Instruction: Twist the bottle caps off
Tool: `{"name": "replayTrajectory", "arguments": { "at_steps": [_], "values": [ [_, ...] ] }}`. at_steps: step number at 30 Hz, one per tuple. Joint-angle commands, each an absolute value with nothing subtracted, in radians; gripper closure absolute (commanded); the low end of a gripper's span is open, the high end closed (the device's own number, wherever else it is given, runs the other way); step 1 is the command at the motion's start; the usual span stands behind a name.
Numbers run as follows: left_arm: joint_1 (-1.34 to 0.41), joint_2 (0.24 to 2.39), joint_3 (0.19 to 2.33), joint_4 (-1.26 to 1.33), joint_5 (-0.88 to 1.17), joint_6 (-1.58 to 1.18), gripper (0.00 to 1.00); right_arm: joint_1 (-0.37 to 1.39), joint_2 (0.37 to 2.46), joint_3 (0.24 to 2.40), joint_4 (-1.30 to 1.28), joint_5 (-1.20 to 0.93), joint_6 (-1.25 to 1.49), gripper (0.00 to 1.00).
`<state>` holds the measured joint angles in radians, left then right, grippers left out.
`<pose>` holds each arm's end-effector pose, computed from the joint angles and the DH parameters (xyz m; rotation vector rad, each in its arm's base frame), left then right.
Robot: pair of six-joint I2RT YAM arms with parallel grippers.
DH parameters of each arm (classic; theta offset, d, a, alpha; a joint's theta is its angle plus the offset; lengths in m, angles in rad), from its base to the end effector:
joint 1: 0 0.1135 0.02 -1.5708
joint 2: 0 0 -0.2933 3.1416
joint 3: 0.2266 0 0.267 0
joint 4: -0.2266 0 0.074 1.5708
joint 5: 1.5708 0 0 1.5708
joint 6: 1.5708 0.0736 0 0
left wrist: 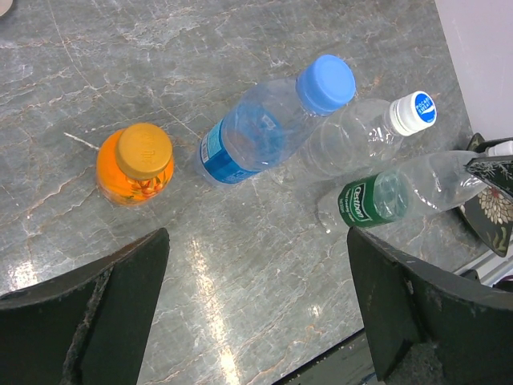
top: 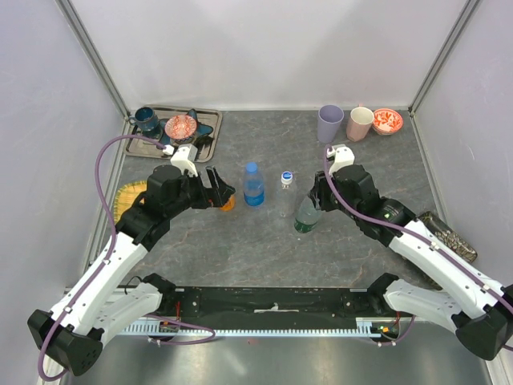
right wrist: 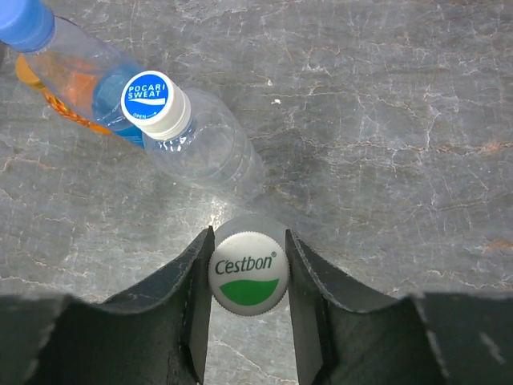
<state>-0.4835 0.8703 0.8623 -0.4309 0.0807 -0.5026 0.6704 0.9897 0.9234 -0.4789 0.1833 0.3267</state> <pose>0.1964 -0.1098 0.3330 0.0335 2.0803 -0.6993 0.2024 0.1434 0.3254 -0.2555 2.1165 0.4013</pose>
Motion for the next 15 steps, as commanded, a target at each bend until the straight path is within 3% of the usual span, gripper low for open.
{"name": "replayTrajectory", "arguments": {
  "at_steps": [1,7,11,15],
  "values": [
    [-0.48,0.87,0.876,-0.387,0.08,-0.462,0.02,0.675,0.936,0.946,-0.466,0.236,0.327,0.59],
    [-0.48,0.888,0.952,-0.354,0.078,-0.442,0.02,0.675,0.877,1.121,-0.564,0.328,0.305,0.68],
    [-0.48,0.911,1.023,-0.269,0.109,-0.442,0.02,0.675,0.925,1.297,-0.668,0.333,0.311,1.0],
    [-0.48,0.916,1.086,-0.105,0.211,-0.445,0.01,0.675,0.959,1.448,-0.695,0.128,0.33,1.0]
  ]
}}
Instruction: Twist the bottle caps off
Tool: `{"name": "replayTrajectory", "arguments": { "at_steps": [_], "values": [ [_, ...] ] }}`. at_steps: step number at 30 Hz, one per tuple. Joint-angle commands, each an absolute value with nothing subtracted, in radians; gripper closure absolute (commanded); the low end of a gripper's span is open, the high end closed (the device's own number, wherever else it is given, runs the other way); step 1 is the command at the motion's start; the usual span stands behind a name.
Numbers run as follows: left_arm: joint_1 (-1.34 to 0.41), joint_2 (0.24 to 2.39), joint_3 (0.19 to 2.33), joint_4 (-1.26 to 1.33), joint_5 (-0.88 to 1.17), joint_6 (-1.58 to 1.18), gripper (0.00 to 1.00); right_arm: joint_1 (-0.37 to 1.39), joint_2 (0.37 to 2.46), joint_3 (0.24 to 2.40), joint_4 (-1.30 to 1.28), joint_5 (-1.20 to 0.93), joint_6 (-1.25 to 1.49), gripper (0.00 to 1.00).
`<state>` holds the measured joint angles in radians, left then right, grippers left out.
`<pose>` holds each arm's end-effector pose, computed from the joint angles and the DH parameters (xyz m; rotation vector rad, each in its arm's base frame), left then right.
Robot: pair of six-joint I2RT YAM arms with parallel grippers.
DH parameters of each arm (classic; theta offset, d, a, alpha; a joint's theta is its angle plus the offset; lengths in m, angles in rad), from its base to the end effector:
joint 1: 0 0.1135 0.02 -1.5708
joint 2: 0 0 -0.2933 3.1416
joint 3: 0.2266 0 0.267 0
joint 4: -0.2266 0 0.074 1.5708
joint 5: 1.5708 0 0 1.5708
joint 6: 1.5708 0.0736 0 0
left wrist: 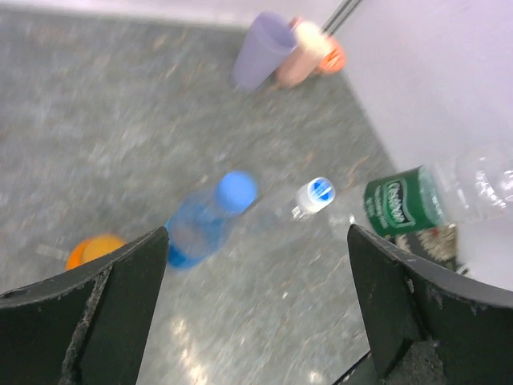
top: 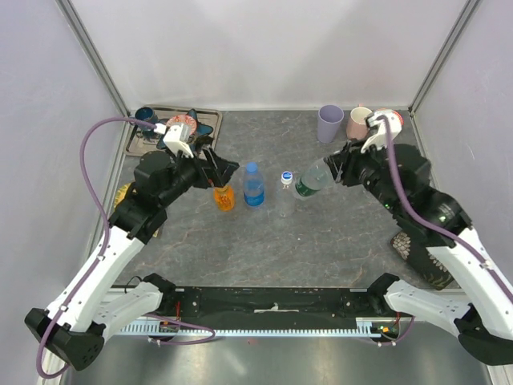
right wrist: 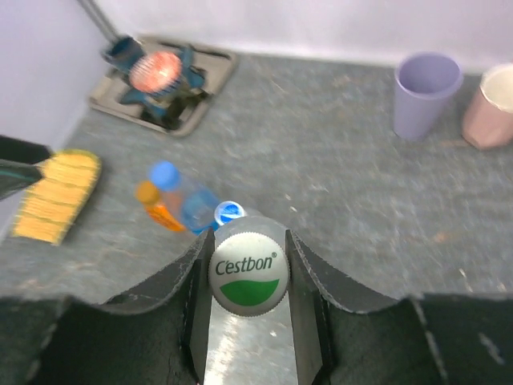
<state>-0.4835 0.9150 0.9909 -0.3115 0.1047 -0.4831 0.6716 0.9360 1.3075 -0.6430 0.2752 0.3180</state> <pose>0.2082 -0.1180 0.3911 0.0778 1.8735 -0.7733 0.1739 0.1127 0.4612 -0.1334 1.8497 0.4405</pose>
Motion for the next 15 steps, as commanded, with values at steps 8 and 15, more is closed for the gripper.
{"name": "replayTrajectory", "arguments": {
  "at_steps": [8,15],
  "values": [
    [-0.48,1.052,1.368,-0.049,0.601,-0.405,0.0,0.675,1.011,1.658,-0.652,-0.231,0.403,1.0],
    [-0.483,1.23,1.513,-0.012,1.015,-0.488,0.0,0.675,1.077,1.654,-0.548,-0.374,0.457,1.0]
  ]
}}
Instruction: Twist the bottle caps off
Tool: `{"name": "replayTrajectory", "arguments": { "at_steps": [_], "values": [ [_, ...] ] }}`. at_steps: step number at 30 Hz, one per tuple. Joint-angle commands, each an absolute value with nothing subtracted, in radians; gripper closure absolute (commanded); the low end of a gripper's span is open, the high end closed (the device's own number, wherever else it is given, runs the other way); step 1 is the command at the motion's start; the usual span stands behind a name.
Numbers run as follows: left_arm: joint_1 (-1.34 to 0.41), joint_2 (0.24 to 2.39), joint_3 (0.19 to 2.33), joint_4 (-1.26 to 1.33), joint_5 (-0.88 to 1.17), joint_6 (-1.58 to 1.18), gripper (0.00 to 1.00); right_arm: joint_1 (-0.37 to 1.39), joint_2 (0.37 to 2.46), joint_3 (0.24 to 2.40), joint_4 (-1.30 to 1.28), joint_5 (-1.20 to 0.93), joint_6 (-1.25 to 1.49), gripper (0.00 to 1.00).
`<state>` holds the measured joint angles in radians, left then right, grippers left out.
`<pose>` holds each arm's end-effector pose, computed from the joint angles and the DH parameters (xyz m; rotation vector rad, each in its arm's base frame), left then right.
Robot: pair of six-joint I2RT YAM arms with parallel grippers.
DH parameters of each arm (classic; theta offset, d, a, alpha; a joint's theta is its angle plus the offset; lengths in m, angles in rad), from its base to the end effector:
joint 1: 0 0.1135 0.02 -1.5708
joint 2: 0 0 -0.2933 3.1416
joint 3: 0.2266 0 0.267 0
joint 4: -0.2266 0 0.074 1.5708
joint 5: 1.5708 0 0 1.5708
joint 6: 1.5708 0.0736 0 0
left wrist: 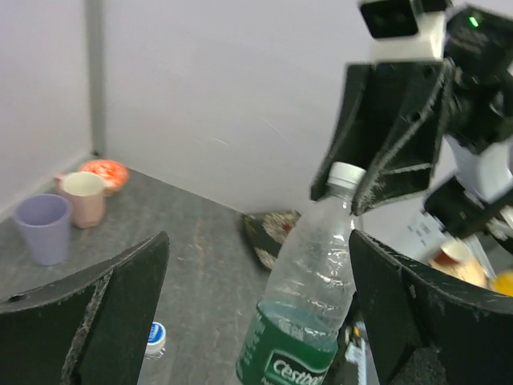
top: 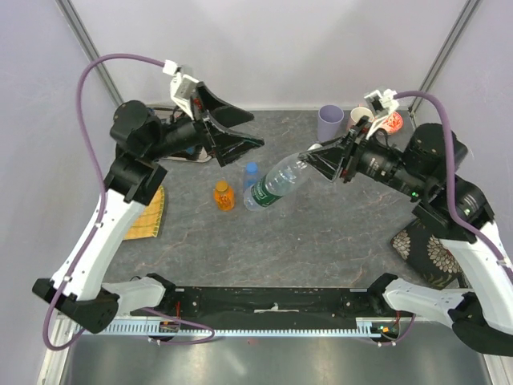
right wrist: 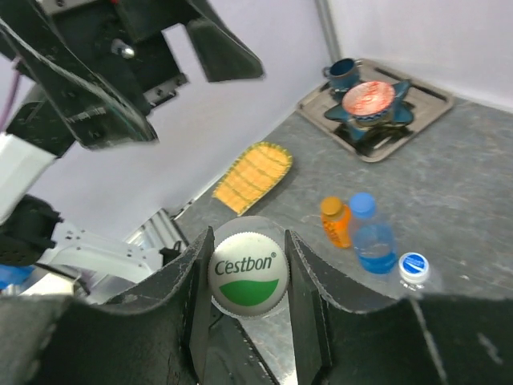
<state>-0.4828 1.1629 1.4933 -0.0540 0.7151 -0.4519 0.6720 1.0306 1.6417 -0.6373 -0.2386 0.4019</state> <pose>0.2034 -0.1611 0.5592 0.6752 1.3143 -1.2314 0.1404 0.1339 0.5596 -0.4211 1.6405 1.0115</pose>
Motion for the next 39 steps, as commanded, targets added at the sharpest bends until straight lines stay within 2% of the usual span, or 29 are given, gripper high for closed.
{"name": "replayTrajectory", "arguments": {
  "at_steps": [1,12,22,31,34,39],
  "values": [
    [-0.486,1.233,1.505,-0.005,1.044,-0.485,0.0,0.675,1.084,1.649,-0.531,-0.386,0.465,1.0],
    [-0.517,1.223,1.424,-0.038,1.097,-0.368,0.0,0.675,1.175,1.675,-0.4,-0.454,0.505,1.0],
    [-0.554,1.197,1.399,-0.159,1.039,-0.223,0.02,0.675,1.207,1.678,-0.351,-0.483,0.506,1.0],
    [-0.561,1.183,1.379,-0.209,1.025,-0.173,0.16,0.673,1.229,1.7,-0.347,-0.506,0.512,1.0],
    [-0.566,1.192,1.379,-0.222,1.022,-0.163,0.25,0.675,1.233,1.695,-0.347,-0.515,0.518,1.0],
    [-0.577,1.207,1.384,-0.239,1.016,-0.14,0.49,0.675,1.241,1.692,-0.351,-0.52,0.522,1.0]
  ]
}}
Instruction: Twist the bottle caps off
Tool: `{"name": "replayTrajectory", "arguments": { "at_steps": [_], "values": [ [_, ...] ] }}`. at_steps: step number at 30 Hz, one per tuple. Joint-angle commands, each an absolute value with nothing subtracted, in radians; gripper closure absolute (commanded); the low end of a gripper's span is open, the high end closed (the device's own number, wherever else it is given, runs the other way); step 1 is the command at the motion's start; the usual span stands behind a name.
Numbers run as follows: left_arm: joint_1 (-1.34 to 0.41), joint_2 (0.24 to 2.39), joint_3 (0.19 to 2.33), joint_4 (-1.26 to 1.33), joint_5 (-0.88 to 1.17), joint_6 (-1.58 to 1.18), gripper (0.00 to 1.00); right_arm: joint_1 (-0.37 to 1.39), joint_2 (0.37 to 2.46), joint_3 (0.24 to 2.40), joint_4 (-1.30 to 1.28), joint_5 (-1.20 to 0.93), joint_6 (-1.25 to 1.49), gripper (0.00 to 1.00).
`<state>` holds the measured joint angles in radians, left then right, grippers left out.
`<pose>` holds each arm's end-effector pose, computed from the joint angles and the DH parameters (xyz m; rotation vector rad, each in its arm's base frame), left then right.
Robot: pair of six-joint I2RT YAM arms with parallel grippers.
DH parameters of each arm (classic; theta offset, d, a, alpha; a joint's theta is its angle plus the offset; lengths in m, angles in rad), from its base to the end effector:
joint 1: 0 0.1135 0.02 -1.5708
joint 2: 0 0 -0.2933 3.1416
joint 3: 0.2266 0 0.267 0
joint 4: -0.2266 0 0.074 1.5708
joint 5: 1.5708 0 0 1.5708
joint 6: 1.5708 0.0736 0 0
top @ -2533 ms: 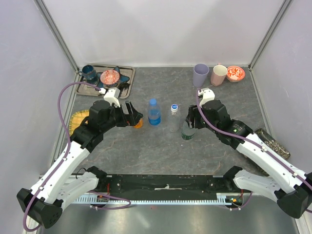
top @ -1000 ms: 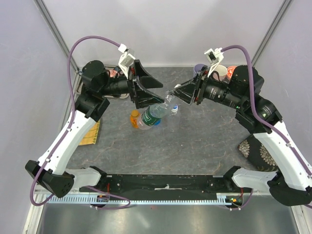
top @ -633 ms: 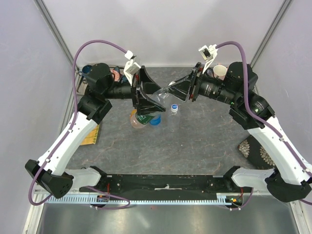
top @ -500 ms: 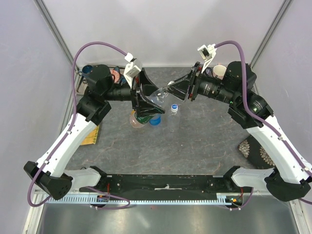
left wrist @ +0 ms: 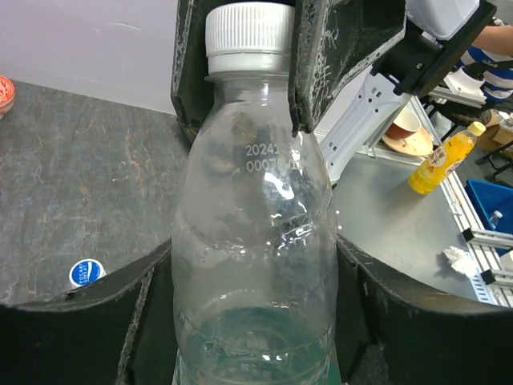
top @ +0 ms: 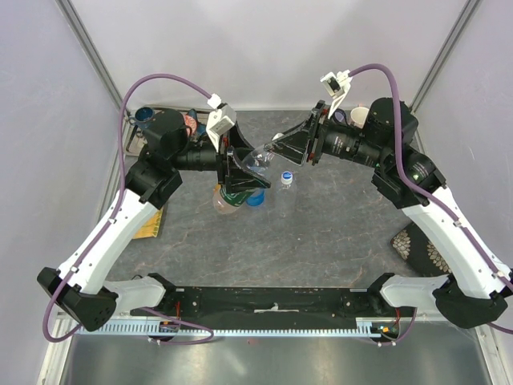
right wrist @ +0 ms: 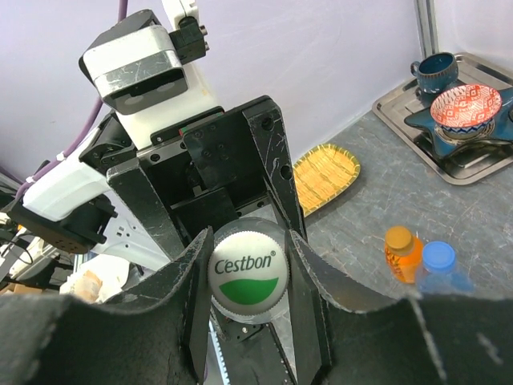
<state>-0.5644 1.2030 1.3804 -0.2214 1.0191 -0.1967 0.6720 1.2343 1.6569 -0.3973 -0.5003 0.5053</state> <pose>0.1967 -0.1987 0.4872 1.1152 1.3936 -1.3761 0.1927 0.1984 0.5553 -0.5680 1.6077 1.2898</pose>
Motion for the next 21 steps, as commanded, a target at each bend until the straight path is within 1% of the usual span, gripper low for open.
{"name": "replayTrajectory", "arguments": {
  "at_steps": [1,2,4,5,6,7,9,11,13,14,16,17,21],
  "values": [
    [-0.58,1.209,1.384,-0.247,1.014,-0.137,0.53,0.673,1.241,1.69,-0.353,-0.52,0.519,1.0],
    [-0.581,1.206,1.382,-0.248,1.008,-0.132,0.55,0.675,1.243,1.692,-0.353,-0.522,0.517,1.0],
    [-0.583,1.2,1.381,-0.255,0.993,-0.123,0.55,0.675,1.239,1.697,-0.373,-0.499,0.502,0.61],
    [-0.584,1.193,1.378,-0.255,0.965,-0.12,0.55,0.675,1.236,1.701,-0.382,-0.483,0.493,0.44],
    [-0.584,1.186,1.373,-0.255,0.944,-0.112,0.56,0.675,1.23,1.706,-0.39,-0.462,0.483,0.23],
    [-0.587,1.172,1.364,-0.255,0.916,-0.106,0.56,0.673,1.214,1.707,-0.405,-0.384,0.47,0.18],
    [-0.591,1.155,1.355,-0.247,0.809,-0.092,0.59,0.676,1.189,1.7,-0.413,-0.3,0.462,0.13],
    [-0.595,1.137,1.339,-0.226,0.696,-0.086,0.63,0.675,1.158,1.692,-0.41,-0.177,0.471,0.12],
    [-0.612,1.124,1.318,-0.206,0.603,-0.077,0.66,0.675,1.144,1.68,-0.402,-0.112,0.491,0.13],
    [-0.617,1.115,1.312,-0.19,0.518,-0.069,0.67,0.673,1.144,1.674,-0.399,-0.068,0.515,0.14],
    [-0.646,1.108,1.292,-0.175,0.43,-0.046,0.71,0.675,1.15,1.675,-0.396,-0.046,0.541,0.17],
    [-0.655,1.095,1.286,-0.166,0.354,-0.035,0.71,0.673,1.155,1.675,-0.396,-0.034,0.555,0.18],
    [-0.731,1.071,1.25,-0.109,0.168,0.043,0.73,0.675,1.183,1.684,-0.394,-0.011,0.62,0.21]
  ]
}}
